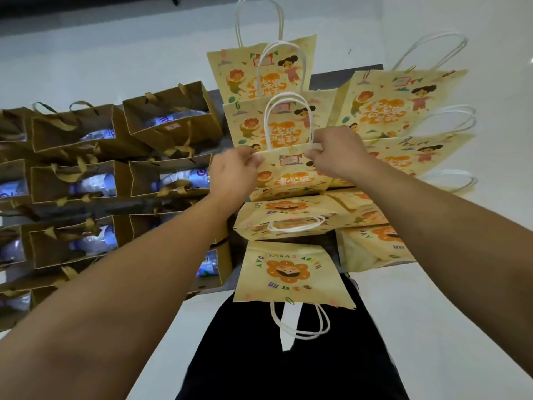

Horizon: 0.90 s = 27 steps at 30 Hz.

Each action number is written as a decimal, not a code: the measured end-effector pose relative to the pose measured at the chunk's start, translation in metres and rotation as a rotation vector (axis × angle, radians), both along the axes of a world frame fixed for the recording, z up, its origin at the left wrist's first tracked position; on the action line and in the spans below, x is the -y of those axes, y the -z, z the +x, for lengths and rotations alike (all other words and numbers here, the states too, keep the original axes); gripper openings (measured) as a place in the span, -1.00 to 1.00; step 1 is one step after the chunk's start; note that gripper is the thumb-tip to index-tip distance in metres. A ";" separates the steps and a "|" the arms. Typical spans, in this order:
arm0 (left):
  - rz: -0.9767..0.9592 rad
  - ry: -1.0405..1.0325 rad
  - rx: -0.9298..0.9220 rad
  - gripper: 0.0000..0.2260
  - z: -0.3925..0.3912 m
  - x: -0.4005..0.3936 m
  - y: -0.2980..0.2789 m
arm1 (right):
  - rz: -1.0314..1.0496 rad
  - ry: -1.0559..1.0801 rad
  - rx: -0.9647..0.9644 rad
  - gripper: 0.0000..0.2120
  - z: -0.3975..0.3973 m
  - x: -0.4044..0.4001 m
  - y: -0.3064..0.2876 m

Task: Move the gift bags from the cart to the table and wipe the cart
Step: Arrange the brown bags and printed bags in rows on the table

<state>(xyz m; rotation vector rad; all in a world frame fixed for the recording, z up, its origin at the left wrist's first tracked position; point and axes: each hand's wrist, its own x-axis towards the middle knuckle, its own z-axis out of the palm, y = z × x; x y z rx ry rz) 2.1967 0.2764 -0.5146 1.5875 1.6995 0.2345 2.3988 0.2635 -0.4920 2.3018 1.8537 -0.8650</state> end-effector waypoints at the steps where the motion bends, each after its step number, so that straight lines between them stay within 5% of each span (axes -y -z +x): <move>1: -0.020 -0.013 -0.001 -0.75 0.001 -0.001 0.000 | 0.001 -0.003 0.005 -0.72 0.000 -0.001 0.002; 6: -0.076 -0.048 0.018 -0.76 0.001 -0.004 0.000 | 0.008 0.063 -0.055 -0.77 -0.001 -0.001 0.000; 10: -0.079 -0.039 -0.009 -0.76 0.000 -0.005 -0.003 | 0.147 0.243 -0.331 -0.82 -0.002 0.004 -0.006; 14: 0.329 0.102 -0.145 -0.79 -0.015 0.018 -0.015 | 0.316 0.435 -0.548 -0.68 -0.010 0.006 -0.027; 20: 0.451 0.529 0.231 -0.69 -0.020 0.085 -0.039 | 0.339 0.370 -0.622 -0.63 -0.019 0.005 -0.039; 27: 0.488 0.574 0.125 -0.67 0.002 0.127 -0.055 | 0.309 0.245 -0.600 -0.65 -0.018 0.003 -0.060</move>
